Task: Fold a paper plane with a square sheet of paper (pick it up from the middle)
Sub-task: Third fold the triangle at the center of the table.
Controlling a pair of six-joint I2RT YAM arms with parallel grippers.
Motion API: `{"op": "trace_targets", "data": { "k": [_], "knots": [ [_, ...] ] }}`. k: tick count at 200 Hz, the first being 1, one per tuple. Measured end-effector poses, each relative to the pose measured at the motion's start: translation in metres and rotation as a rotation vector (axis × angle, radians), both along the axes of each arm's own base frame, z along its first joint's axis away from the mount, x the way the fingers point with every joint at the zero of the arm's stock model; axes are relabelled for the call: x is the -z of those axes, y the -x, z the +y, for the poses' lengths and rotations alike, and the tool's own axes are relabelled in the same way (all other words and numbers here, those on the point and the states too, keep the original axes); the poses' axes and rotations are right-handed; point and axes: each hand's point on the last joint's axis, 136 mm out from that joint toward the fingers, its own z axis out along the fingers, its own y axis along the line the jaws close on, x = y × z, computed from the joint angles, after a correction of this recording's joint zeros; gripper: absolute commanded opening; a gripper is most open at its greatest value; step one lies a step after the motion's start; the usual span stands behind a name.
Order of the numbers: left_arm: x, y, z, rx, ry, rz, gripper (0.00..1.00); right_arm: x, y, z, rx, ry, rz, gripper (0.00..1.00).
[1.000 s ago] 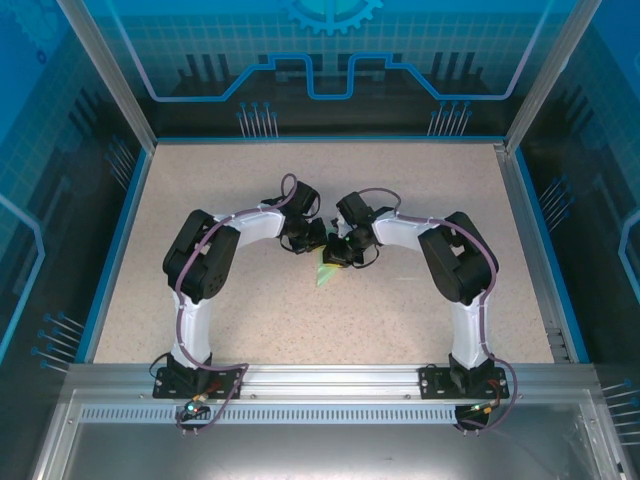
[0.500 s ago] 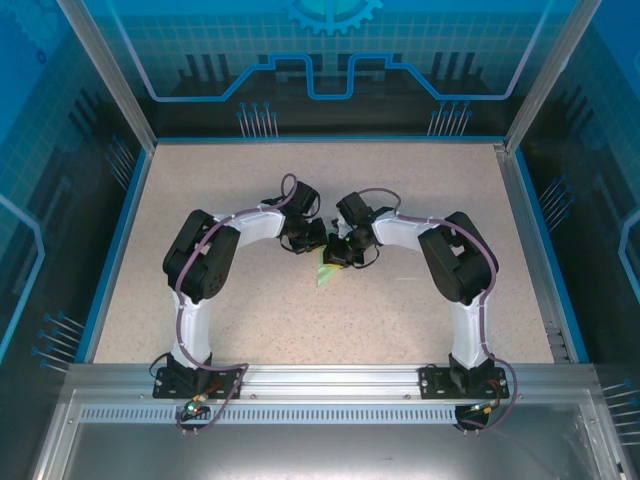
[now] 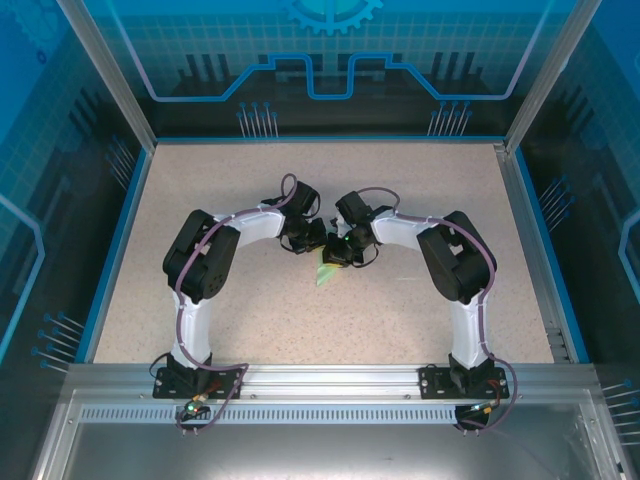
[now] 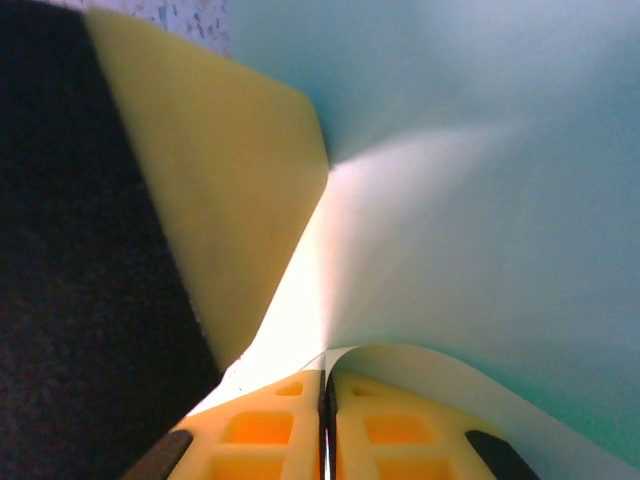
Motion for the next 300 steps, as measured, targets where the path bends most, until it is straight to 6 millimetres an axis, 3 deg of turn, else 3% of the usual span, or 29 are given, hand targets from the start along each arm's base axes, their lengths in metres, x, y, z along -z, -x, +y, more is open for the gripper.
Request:
{"op": "trace_targets", "data": {
  "k": [216, 243, 273, 300],
  "knots": [
    [-0.004, 0.000, 0.003, -0.004, -0.008, -0.005, 0.12, 0.000, 0.004, 0.000, -0.056, 0.009, -0.020, 0.12],
    [-0.023, -0.006, 0.015, -0.042, -0.008, -0.041, 0.14, 0.001, 0.003, 0.000, -0.053, 0.010, -0.018, 0.15],
    [-0.044, -0.011, 0.049, -0.127, -0.010, -0.085, 0.14, 0.000, 0.003, 0.001, -0.049, 0.007, -0.014, 0.24],
    [-0.047, -0.009, 0.077, -0.196, -0.028, -0.086, 0.14, -0.002, 0.004, 0.005, -0.053, -0.003, -0.016, 0.32]
  ]
}}
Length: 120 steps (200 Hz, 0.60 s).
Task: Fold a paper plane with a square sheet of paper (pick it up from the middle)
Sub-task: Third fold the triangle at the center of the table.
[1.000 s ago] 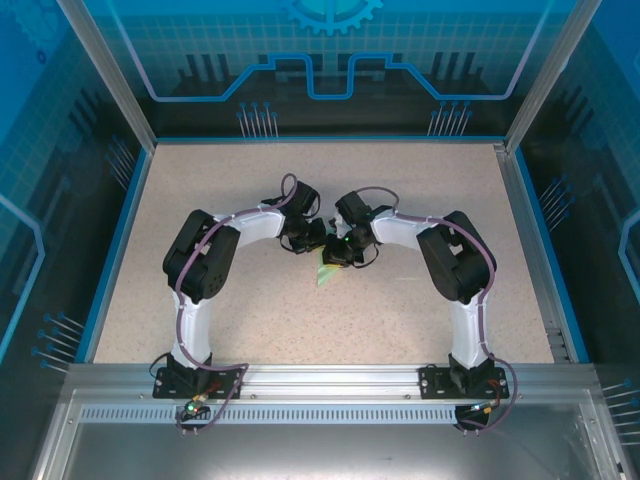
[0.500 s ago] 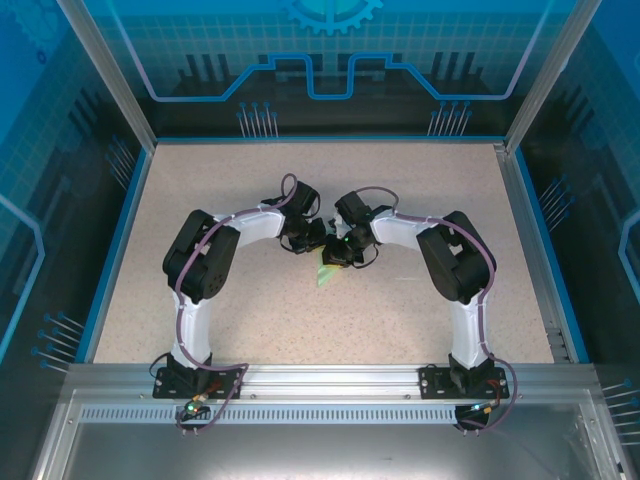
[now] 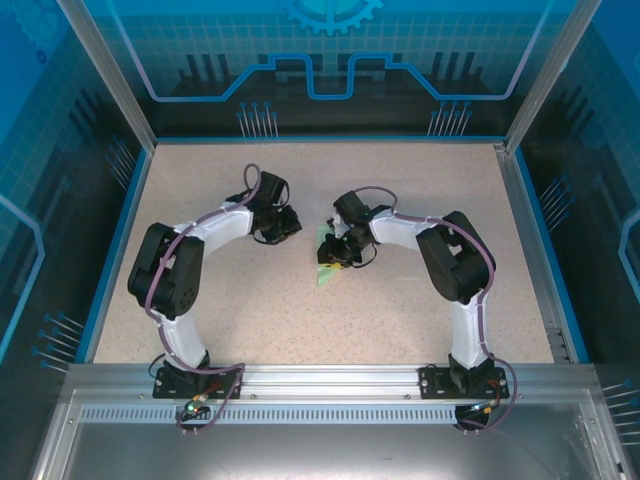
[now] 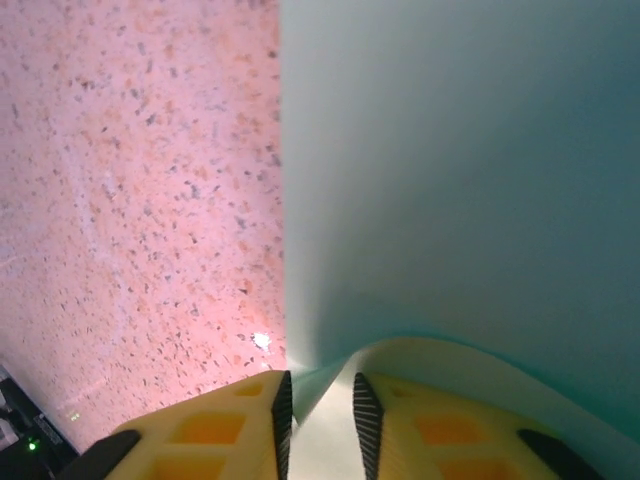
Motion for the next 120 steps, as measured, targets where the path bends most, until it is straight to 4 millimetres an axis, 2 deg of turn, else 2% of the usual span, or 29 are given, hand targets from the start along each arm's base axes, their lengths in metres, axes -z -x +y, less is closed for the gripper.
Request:
{"op": "trace_targets", "data": {
  "k": [35, 56, 110, 120],
  "knots": [
    [0.006, 0.010, 0.009, -0.015, -0.012, 0.019, 0.14, -0.002, 0.000, 0.003, -0.004, -0.015, 0.001, 0.41],
    [0.005, 0.012, 0.010, -0.016, -0.011, 0.018, 0.14, -0.003, 0.000, 0.005, -0.005, -0.024, 0.003, 0.42],
    [0.005, 0.021, 0.005, 0.007, 0.030, 0.019, 0.14, -0.004, 0.000, 0.004, -0.001, -0.042, -0.015, 0.39],
    [0.005, 0.022, 0.002, 0.016, 0.044, 0.021, 0.14, -0.004, 0.000, 0.004, -0.001, -0.044, -0.017, 0.36]
  ]
}}
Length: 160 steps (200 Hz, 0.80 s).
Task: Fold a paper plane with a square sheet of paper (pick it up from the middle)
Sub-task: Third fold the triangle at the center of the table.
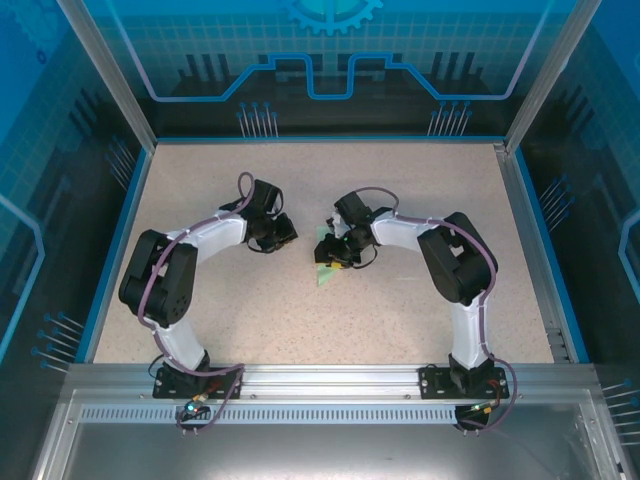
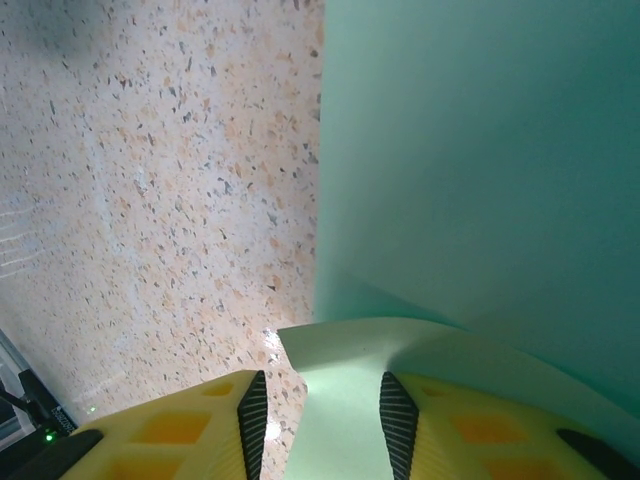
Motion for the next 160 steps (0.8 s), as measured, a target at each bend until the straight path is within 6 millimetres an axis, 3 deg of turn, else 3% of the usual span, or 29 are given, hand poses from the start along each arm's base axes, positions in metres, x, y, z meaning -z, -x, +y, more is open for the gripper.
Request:
{"op": "trace_targets", "data": {
  "k": [49, 160],
  "knots": [
    [-0.001, 0.007, -0.017, 0.051, 0.053, -0.003, 0.13, 0.004, -0.001, -0.005, 0.012, 0.003, 0.001, 0.20],
    [0.004, 0.041, -0.066, 0.194, 0.137, 0.029, 0.04, 0.007, -0.001, -0.011, 0.021, 0.017, 0.006, 0.00]
  ]
}}
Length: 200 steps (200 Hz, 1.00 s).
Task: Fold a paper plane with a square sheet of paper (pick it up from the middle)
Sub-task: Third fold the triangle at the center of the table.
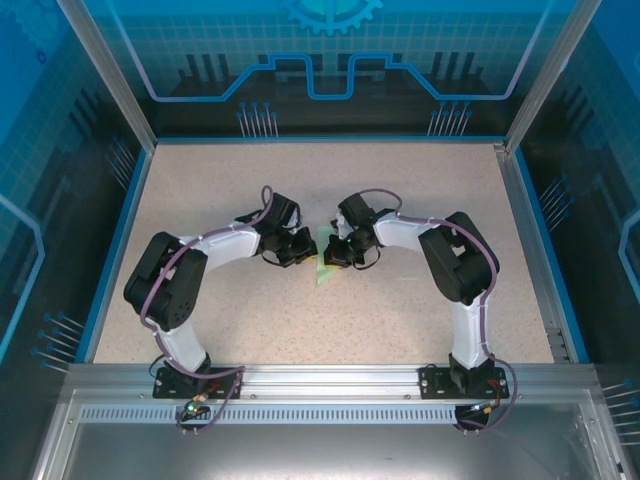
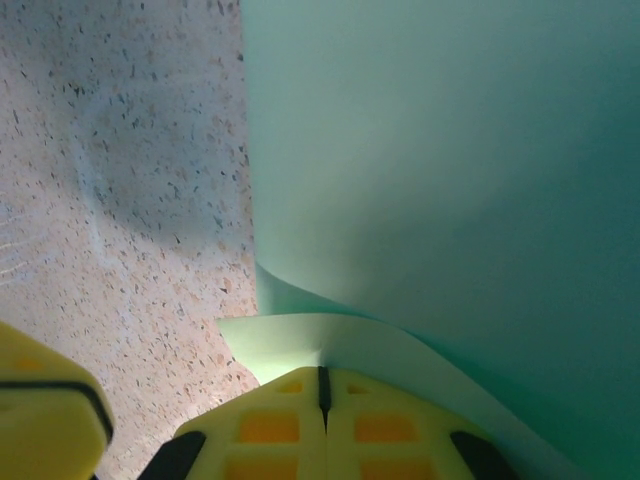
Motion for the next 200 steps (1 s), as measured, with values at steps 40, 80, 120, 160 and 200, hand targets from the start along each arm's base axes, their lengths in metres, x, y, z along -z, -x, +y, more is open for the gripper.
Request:
{"op": "trace_targets", "data": {
  "k": [40, 80, 120, 160, 200],
  "knots": [
    [0.014, 0.004, -0.006, 0.007, -0.004, 0.036, 0.03, 0.000, 0.000, 0.000, 0.000, 0.000, 0.001, 0.00],
    [0.030, 0.006, -0.005, 0.006, -0.023, 0.074, 0.02, 0.000, 0.000, 0.000, 0.000, 0.001, 0.001, 0.00],
    [0.026, -0.002, -0.009, 0.005, -0.013, 0.056, 0.02, 0.000, 0.000, 0.000, 0.000, 0.001, 0.002, 0.00],
    [0.031, -0.002, -0.009, 0.005, -0.019, 0.066, 0.02, 0.000, 0.000, 0.000, 0.001, 0.001, 0.002, 0.00],
    [0.039, -0.003, -0.007, -0.001, -0.038, 0.078, 0.02, -0.001, 0.000, -0.001, 0.001, 0.000, 0.001, 0.00]
  ]
}}
